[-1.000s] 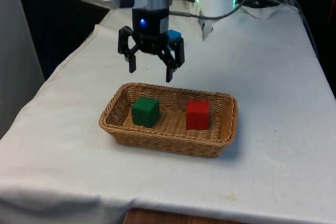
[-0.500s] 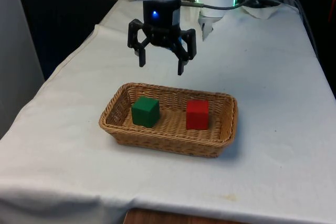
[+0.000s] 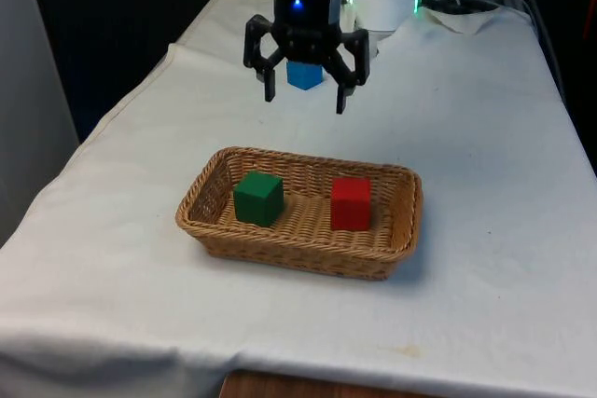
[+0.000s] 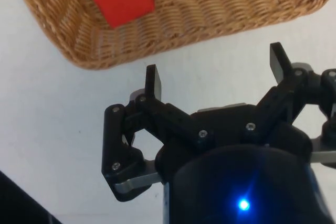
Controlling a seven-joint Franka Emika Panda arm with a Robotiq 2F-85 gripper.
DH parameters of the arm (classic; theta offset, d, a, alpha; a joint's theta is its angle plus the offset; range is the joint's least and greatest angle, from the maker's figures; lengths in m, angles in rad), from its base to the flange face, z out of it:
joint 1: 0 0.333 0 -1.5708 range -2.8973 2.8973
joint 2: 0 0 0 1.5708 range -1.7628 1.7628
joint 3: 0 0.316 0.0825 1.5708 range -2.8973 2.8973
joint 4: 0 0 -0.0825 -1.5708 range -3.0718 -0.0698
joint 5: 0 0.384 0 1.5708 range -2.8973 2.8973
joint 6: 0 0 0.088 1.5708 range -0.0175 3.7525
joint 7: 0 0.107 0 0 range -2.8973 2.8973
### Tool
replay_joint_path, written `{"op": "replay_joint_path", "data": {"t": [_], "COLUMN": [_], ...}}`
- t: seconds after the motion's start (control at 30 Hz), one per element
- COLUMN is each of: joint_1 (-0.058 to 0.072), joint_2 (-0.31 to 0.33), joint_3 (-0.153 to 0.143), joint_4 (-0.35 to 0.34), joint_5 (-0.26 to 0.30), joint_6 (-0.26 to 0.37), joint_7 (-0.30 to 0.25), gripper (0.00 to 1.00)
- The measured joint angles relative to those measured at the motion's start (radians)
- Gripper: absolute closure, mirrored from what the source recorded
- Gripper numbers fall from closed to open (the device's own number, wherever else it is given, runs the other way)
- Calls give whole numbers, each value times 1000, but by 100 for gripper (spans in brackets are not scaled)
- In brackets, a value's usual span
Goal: Pick up exactly two blocks and place them into the basket.
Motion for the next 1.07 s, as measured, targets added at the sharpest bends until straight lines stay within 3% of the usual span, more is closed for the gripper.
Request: {"op": "replay_joint_path", "data": {"t": [0.7, 1.07], "joint_1": [8, 8], "joint_2": [-155, -205], "joint_3": [21, 24], "joint_4": [-164, -228], "joint_5": [-74, -81], "joint_6": [1, 9], "joint_7": [-32, -61], "gripper": [0, 0]}}
